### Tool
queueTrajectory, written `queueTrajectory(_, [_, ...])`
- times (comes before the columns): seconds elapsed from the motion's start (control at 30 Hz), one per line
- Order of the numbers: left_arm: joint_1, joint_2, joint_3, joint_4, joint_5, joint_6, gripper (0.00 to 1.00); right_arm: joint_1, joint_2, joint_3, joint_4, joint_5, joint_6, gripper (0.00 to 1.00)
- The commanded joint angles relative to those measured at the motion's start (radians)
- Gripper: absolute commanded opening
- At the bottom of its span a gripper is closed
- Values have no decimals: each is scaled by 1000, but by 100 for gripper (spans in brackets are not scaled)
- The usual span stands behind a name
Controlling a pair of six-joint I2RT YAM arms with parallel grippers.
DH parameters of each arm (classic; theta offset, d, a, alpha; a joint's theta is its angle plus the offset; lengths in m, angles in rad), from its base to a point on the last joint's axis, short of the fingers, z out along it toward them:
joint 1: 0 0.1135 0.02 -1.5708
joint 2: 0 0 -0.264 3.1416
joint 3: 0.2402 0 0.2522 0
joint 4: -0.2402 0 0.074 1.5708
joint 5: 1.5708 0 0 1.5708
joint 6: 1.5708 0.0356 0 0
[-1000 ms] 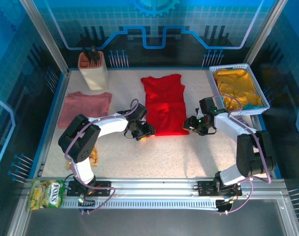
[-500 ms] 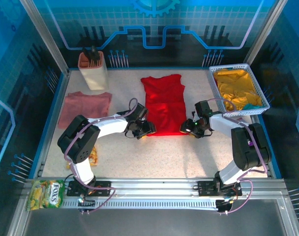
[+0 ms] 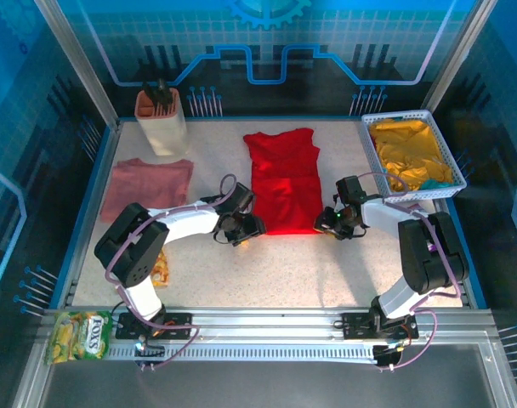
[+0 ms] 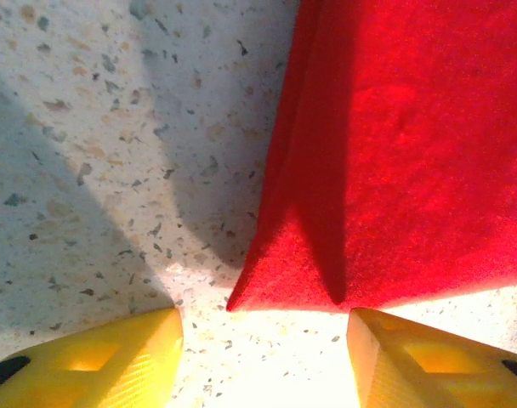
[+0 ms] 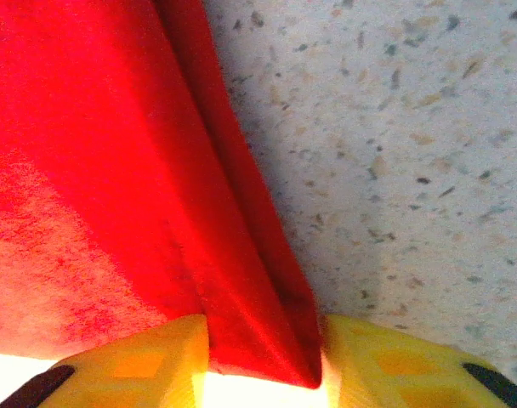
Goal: Fold and stack the t-shirts
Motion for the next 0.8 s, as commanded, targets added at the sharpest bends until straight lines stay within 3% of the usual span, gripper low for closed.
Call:
queueTrajectory(0.0, [-4, 59, 23, 93, -23, -24, 53, 21, 15, -24, 7, -7, 13, 36])
queueTrajectory(0.13, [-4, 81, 27, 164, -20, -57, 50, 16, 8, -27, 27, -17, 27, 21])
queueTrajectory(0.3, [-4, 101, 56, 192, -17, -65, 48, 14, 6, -22, 30, -10, 33, 15])
queueTrajectory(0.43, [-4, 116, 75, 199, -12, -62, 43, 13, 6, -23, 32, -9, 33, 5])
queueTrajectory(0.77, [1, 135, 91, 223, -38, -41, 38, 7, -2, -32, 36, -10, 32, 0])
